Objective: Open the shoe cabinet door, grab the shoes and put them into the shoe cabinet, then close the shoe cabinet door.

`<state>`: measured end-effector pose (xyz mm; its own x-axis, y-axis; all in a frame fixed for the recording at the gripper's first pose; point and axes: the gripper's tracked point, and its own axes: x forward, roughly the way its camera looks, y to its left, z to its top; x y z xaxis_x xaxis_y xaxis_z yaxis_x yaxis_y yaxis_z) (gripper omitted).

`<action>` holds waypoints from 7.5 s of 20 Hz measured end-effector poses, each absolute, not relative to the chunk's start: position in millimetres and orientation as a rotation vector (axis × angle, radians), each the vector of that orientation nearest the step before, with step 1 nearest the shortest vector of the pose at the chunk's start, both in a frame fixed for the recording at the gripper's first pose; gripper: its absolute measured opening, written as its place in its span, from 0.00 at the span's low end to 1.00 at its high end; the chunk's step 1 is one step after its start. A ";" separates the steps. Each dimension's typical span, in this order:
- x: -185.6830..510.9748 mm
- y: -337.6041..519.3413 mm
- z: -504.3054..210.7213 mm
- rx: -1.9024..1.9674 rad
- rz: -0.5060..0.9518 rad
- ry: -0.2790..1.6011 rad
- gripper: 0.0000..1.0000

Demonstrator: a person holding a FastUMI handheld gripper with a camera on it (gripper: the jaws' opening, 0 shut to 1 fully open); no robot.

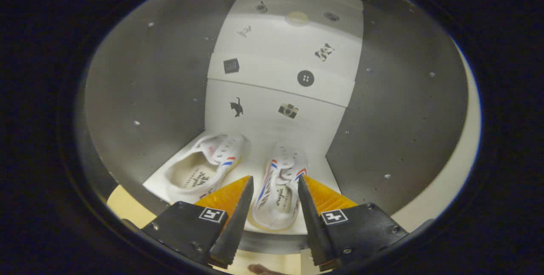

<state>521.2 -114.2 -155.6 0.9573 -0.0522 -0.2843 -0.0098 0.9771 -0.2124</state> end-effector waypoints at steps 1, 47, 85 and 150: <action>505.9 -109.0 -150.0 -0.213 -0.011 0.286 0.68; 171.8 -402.6 -83.4 -0.065 -0.084 0.176 1.00; 212.3 -128.8 -91.1 -0.046 0.056 0.218 0.96; -36.8 -68.5 13.9 -0.011 0.055 0.003 0.99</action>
